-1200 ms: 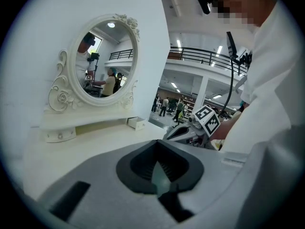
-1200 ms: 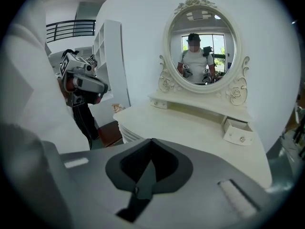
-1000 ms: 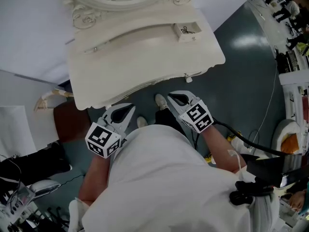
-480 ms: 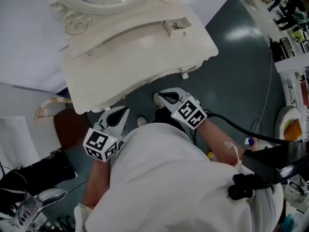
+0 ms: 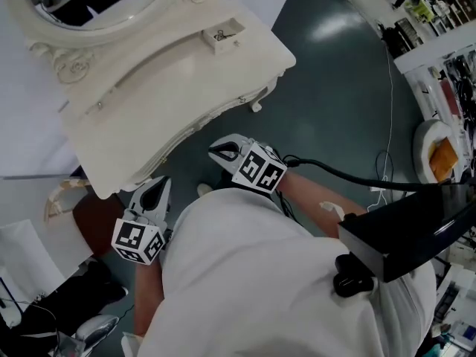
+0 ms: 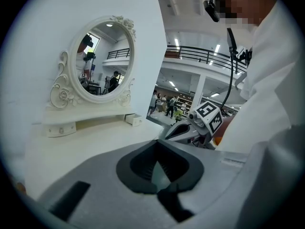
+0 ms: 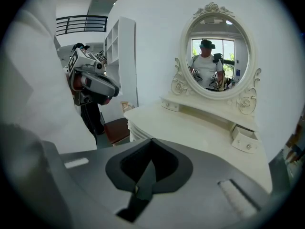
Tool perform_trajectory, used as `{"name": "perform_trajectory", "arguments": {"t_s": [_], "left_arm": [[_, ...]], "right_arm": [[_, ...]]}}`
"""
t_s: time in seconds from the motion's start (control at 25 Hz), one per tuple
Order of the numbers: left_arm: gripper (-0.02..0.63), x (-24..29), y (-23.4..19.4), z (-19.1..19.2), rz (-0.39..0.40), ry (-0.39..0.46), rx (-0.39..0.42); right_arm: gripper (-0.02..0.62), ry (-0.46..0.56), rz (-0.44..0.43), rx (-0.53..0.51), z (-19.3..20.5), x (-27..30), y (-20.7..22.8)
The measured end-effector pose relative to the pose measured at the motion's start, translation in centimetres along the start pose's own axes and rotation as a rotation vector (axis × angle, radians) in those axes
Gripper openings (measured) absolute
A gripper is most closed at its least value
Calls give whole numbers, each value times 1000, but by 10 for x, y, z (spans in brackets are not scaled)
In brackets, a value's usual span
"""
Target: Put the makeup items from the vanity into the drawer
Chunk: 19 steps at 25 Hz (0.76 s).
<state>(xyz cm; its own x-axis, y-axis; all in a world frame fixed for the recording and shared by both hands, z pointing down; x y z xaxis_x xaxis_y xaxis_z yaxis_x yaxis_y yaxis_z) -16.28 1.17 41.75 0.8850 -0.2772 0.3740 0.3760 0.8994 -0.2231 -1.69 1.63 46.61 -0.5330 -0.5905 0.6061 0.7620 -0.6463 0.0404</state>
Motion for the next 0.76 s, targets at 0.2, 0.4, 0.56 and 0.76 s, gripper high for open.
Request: {"name": "perform_trajectory", "arguments": {"t_s": [0.2,0.4,0.56,0.76], "left_arm": [[0,8,8,-2,14,-10,5],[0,20,16,-6,26,-19,13],[0,31,20,-11,33,-24,15],[0,43,23,-15,44,-42,16]], "right_arm": [[0,4,8,4,6,-9,3],[0,6,8,10,13,-18,8],[0,6,13,14,18,-25,17],[0,4,22,32,26,-33,29]]}}
Point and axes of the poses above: the fingertips, and each gripper's own axes: x forward along the fingers, y to its right, z out of its underside, the point moved 3 cm from there along -x, backward along the fingers, and after that the axes turned 5 degrees about x, right-handed, at the moved point
